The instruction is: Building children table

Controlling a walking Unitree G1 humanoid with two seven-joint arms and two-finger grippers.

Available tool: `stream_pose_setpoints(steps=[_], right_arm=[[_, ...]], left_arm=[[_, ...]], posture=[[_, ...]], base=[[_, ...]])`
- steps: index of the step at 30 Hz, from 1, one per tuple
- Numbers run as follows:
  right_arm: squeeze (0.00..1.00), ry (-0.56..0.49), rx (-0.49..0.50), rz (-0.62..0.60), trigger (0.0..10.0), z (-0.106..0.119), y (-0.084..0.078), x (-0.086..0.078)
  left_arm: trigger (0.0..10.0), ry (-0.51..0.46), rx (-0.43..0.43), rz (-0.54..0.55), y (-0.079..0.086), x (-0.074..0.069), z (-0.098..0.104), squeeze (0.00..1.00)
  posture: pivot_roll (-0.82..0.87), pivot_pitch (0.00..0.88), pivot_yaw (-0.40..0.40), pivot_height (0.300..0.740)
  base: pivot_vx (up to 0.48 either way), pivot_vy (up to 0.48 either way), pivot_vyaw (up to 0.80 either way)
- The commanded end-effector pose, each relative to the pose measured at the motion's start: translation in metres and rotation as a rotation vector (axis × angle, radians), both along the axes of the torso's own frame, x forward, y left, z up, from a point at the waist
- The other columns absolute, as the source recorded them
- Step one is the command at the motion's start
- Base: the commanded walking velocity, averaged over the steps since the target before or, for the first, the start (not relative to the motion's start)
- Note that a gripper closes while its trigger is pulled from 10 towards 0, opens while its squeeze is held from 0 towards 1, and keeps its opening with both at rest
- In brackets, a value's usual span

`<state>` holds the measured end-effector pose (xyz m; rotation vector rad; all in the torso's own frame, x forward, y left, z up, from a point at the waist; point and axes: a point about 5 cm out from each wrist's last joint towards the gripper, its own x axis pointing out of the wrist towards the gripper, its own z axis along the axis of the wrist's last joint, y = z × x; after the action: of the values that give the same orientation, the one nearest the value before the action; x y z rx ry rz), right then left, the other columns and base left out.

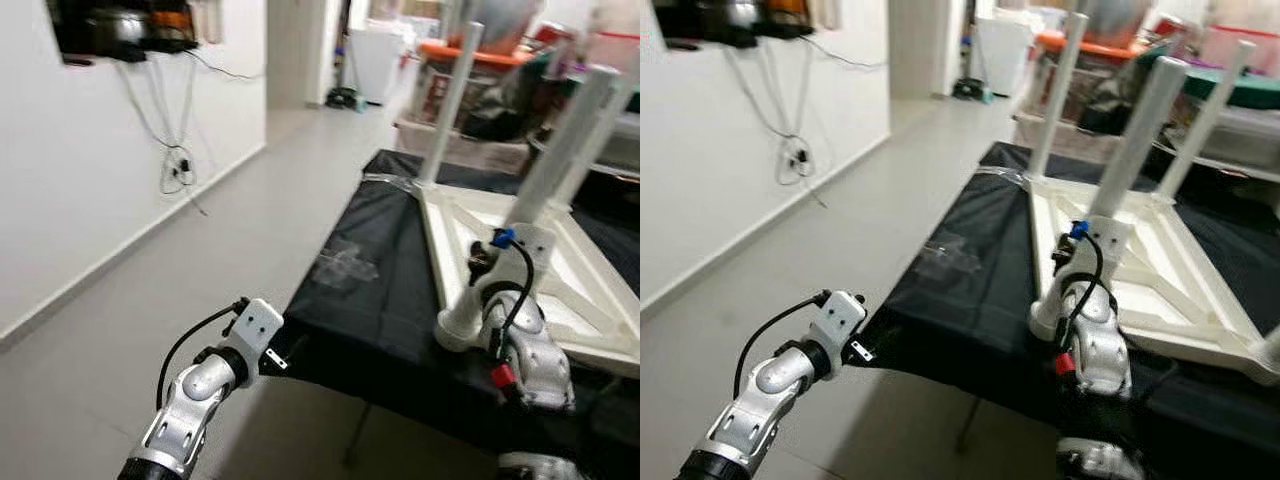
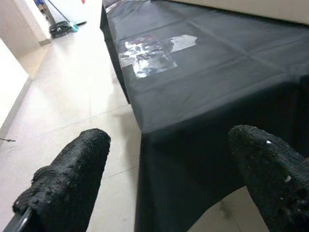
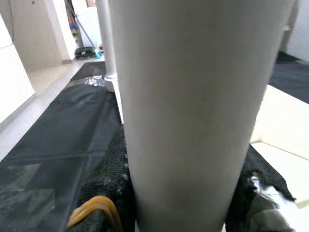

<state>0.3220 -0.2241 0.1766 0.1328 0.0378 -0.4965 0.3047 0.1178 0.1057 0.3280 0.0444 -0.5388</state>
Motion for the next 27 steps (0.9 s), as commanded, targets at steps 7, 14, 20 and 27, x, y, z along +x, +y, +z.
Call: stream_pose_setpoints(steps=[7,14,20,27], right_arm=[[1.00,0.034,0.005,0.183,10.0,-0.008,0.013,0.002],[0.00,-0.070,-0.017,0.381,10.0,0.016,-0.007,0.021],[0.00,-0.105,-0.048,0.606,0.0,0.010,-0.019,0.023],[0.00,0.193,-0.078,-0.191,0.0,-0.037,-0.073,-0.004]], left_arm=[[10.0,0.011,0.007,-0.008,-0.002,-0.001,-0.002,0.00],[10.0,0.012,0.002,-0.007,-0.004,-0.002,-0.003,0.00],[10.0,0.010,0.001,-0.007,-0.004,-0.001,-0.002,0.00],[10.0,0.010,0.014,-0.008,-0.001,-0.004,-0.004,0.00]], posture=[[0.10,0.000,-0.105,0.740],[0.09,0.000,-0.104,0.740],[0.10,0.000,-0.107,0.740],[0.10,0.000,-0.104,0.740]], base=[[0.000,0.000,0.00],[0.000,0.000,0.00],[0.000,0.000,0.00],[0.000,0.000,0.00]])
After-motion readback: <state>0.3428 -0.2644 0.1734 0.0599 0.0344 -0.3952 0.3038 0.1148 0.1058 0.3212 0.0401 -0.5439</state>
